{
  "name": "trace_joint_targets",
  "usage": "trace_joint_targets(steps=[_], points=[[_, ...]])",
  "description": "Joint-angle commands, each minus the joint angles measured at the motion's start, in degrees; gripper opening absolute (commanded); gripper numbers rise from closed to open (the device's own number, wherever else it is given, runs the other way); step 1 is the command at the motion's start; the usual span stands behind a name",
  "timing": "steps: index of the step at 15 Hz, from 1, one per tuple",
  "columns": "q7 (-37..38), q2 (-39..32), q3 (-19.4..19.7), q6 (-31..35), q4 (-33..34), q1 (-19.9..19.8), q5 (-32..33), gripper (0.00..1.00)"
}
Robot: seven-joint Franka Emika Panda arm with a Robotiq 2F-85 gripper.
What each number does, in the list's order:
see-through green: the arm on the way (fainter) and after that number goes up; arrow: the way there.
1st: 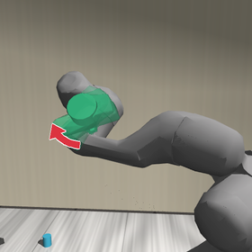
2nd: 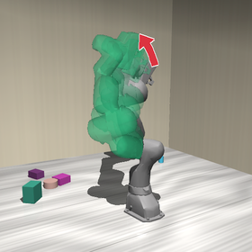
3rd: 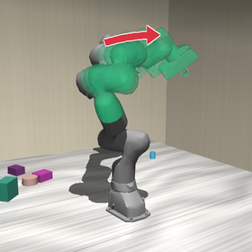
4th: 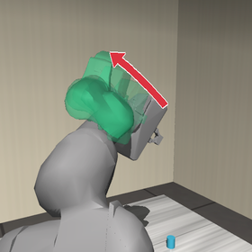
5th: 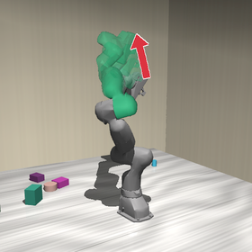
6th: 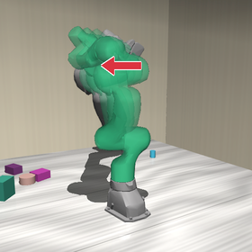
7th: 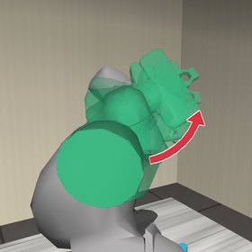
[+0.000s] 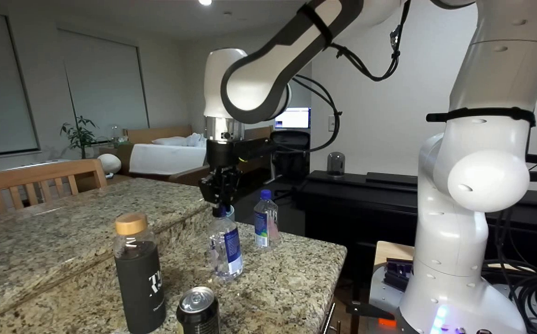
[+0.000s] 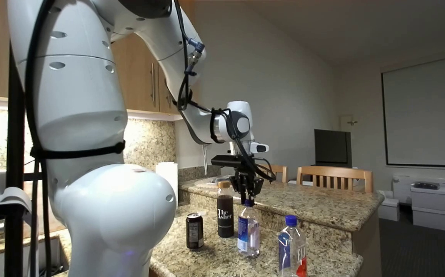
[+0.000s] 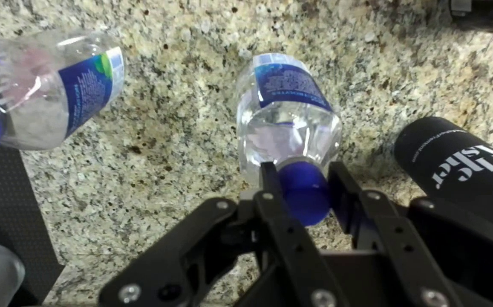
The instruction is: Remove the two empty bottles from the top of the upper counter
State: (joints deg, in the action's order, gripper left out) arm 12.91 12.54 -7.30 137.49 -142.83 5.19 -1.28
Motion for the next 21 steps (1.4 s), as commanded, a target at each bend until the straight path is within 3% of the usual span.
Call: trace_joint_targets(steps=[1,10,11,12,18,21], points=[[1.8,3.5,0.4,2.1,-3.0,-1.0,0.4,0.15],[1.8,3.3,0.0,3.5,-3.5,-0.8,0.7,0.14],[1.8,3.4,-0.1,3.4,-3.6,-0.8,0.8,0.58],[2.0,3.5,-0.1,3.5,-3.7,-0.8,0.9,0.59],[2.3,4.9,-0.6,3.4,-3.6,-0.9,1.1,0.96],[2.2,5.6,-1.0,3.1,-3.3,-0.8,1.1,1.0]])
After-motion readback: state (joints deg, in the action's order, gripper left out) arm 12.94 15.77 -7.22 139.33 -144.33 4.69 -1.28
